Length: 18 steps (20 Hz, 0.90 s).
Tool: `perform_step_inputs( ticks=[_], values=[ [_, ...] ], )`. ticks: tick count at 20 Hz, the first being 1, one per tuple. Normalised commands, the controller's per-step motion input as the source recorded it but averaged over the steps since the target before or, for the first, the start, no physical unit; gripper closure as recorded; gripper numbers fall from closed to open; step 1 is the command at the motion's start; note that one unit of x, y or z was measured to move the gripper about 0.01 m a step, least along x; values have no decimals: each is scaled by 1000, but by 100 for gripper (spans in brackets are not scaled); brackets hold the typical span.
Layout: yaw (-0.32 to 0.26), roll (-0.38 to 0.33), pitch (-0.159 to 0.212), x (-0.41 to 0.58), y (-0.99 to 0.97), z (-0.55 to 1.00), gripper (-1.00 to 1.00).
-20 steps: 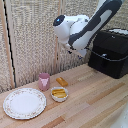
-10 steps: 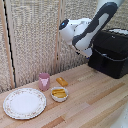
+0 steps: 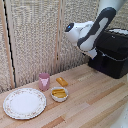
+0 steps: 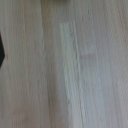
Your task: Extend the gripper towards the air fryer handle. Grasp the air fryer handle and pull it to open the air fryer. Release the air fryer handle and move the gripper to the bread. Grasp the bread with the gripper and move it to the air fryer basket. Release the bread inside the air fryer and retract the gripper.
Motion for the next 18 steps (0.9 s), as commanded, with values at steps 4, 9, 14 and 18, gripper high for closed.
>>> perform_step_inputs(
  ticks=[4, 9, 14, 18],
  values=[
    [158, -150, -12, -71, -591, -124, -100],
    [143, -144, 0, -169, -588, -88, -100],
    [111, -124, 4, -246, -563, -53, -100],
    [123, -136, 4, -243, -527, -22, -100]
  ],
)
